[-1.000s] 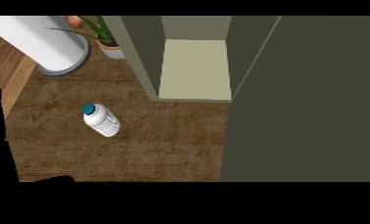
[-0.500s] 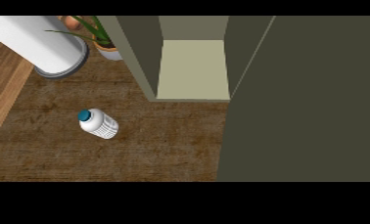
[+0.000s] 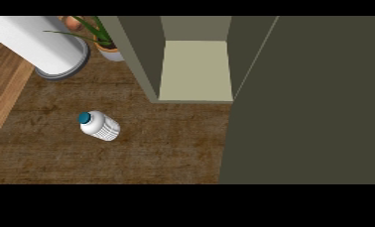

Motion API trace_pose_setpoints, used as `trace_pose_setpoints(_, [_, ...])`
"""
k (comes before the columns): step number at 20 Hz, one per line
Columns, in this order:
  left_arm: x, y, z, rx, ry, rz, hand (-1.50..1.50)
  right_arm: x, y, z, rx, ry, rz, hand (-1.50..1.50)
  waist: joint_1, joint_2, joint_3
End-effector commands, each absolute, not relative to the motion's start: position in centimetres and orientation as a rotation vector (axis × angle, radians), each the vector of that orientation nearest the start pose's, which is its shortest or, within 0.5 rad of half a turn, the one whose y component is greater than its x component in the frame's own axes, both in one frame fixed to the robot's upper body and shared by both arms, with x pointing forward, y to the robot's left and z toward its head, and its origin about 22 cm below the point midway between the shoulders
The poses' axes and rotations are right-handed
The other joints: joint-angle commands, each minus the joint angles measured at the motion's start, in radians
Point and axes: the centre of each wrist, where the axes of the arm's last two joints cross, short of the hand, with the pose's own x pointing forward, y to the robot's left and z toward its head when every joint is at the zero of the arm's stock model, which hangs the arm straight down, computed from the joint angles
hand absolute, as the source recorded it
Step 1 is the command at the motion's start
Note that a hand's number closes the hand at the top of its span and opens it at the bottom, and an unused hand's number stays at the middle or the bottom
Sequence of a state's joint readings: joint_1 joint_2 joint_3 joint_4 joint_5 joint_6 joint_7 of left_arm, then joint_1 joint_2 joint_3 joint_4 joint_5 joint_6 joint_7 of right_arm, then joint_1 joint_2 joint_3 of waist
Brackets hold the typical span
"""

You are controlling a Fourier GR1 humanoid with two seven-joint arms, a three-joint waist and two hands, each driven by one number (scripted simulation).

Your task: Pick up the bottled water, place it into the cabinet and close the cabinet

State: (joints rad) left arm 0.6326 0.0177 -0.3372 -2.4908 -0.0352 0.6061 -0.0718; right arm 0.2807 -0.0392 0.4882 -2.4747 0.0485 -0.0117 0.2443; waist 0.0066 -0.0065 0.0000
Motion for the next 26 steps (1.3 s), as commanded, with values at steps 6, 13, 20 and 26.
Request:
trace_pose_setpoints(6, [5.4, 20.6, 14.7, 0.424, -1.958, 0.632, -1.50, 10.3, -17.3, 17.0, 0.262, -1.983, 0.167, -1.50, 0.006, -0.002, 0.000])
trace_pose_setpoints(13, [6.6, 21.8, 14.0, 0.437, -1.928, 0.587, -1.50, 9.0, -16.3, 17.3, 0.273, -1.991, 0.182, -1.50, -0.013, -0.001, -0.001])
trace_pose_setpoints(20, [8.2, 22.1, 12.1, 0.469, -1.873, 0.562, -1.50, 9.5, -15.5, 17.6, 0.244, -1.995, 0.177, -1.50, -0.015, 0.003, -0.001])
trace_pose_setpoints(26, [10.4, 22.8, 10.6, 0.477, -1.848, 0.566, -1.50, 9.3, -16.6, 18.4, 0.252, -2.005, 0.187, -1.50, -0.017, 0.005, -0.001])
